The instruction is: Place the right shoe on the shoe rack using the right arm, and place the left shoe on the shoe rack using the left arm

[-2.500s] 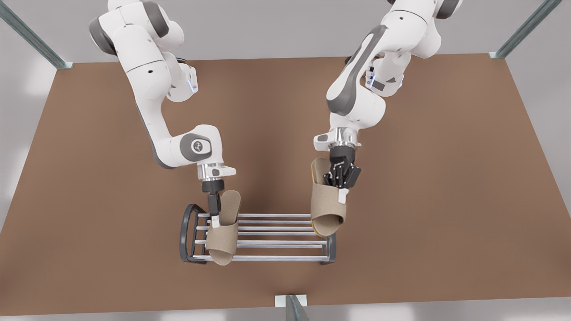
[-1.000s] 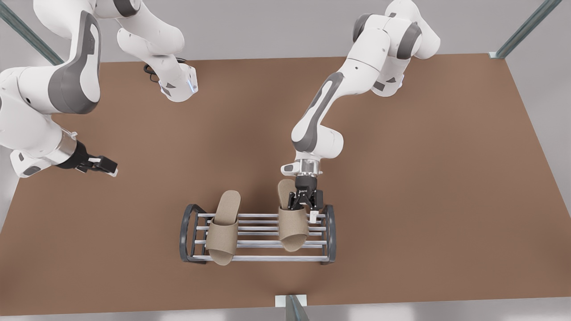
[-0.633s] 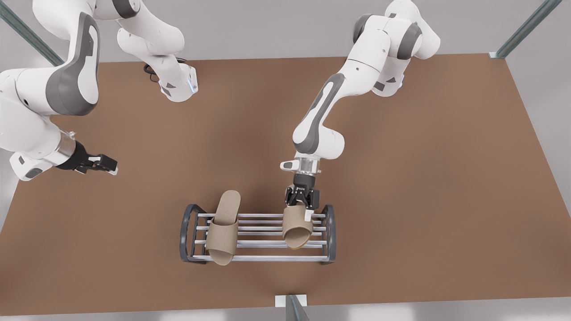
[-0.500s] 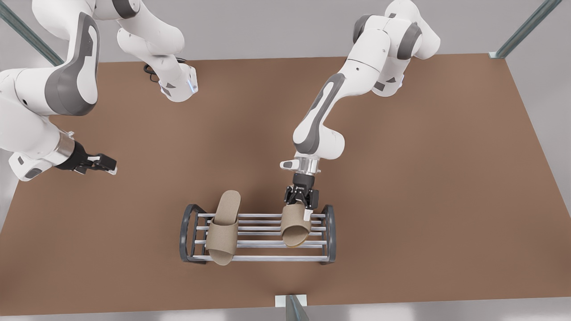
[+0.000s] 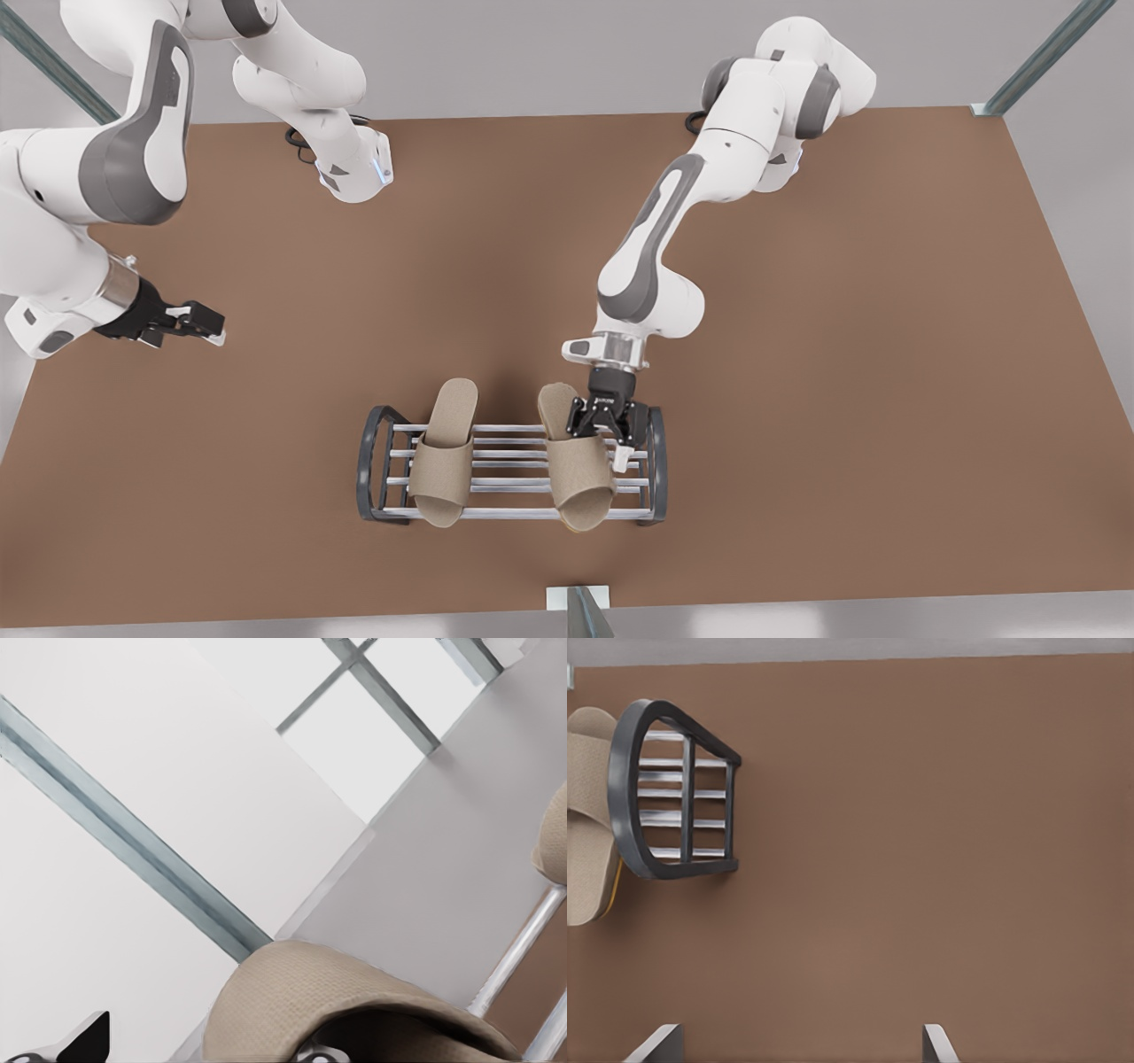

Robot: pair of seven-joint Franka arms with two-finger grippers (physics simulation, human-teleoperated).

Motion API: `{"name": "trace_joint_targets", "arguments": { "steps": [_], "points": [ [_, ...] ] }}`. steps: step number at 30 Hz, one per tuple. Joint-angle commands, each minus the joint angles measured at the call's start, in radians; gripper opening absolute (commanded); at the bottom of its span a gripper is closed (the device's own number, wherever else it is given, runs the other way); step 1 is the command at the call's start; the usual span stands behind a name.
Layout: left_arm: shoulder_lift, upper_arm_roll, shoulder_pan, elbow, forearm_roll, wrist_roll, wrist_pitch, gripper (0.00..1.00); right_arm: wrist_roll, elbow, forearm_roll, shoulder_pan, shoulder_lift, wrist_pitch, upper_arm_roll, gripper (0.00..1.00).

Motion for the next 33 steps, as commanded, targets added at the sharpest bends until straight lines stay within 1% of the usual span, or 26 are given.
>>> {"name": "trace_joint_targets", "arguments": {
  "steps": [1, 7, 26, 29, 31, 33],
  "points": [
    [0.017, 0.004, 0.002, 0.027, -0.001, 0.002, 0.01, 1.0, -0.039, 0.004, 0.001, 0.0, -0.001, -0.001, 0.0, 1.0],
    [0.051, -0.009, -0.02, 0.018, -0.016, -0.011, -0.065, 1.0, -0.039, 0.004, 0.001, 0.0, -0.001, -0.001, 0.0, 1.0],
    [0.051, -0.01, -0.023, 0.0, -0.029, -0.012, -0.065, 1.0, -0.039, 0.004, 0.001, 0.0, -0.001, 0.001, 0.0, 1.0],
    [-0.01, -0.009, -0.04, -0.103, -0.027, -0.011, -0.059, 1.0, -0.039, 0.01, 0.001, 0.0, -0.001, 0.001, 0.0, 1.0],
    [-0.095, -0.009, -0.075, -0.226, -0.026, -0.012, -0.053, 1.0, -0.039, 0.01, 0.001, 0.0, 0.002, 0.002, 0.0, 1.0],
    [-0.199, -0.009, -0.089, -0.341, -0.026, -0.011, 0.001, 1.0, -0.039, 0.01, 0.001, 0.0, 0.002, 0.007, 0.0, 1.0]
  ]
}}
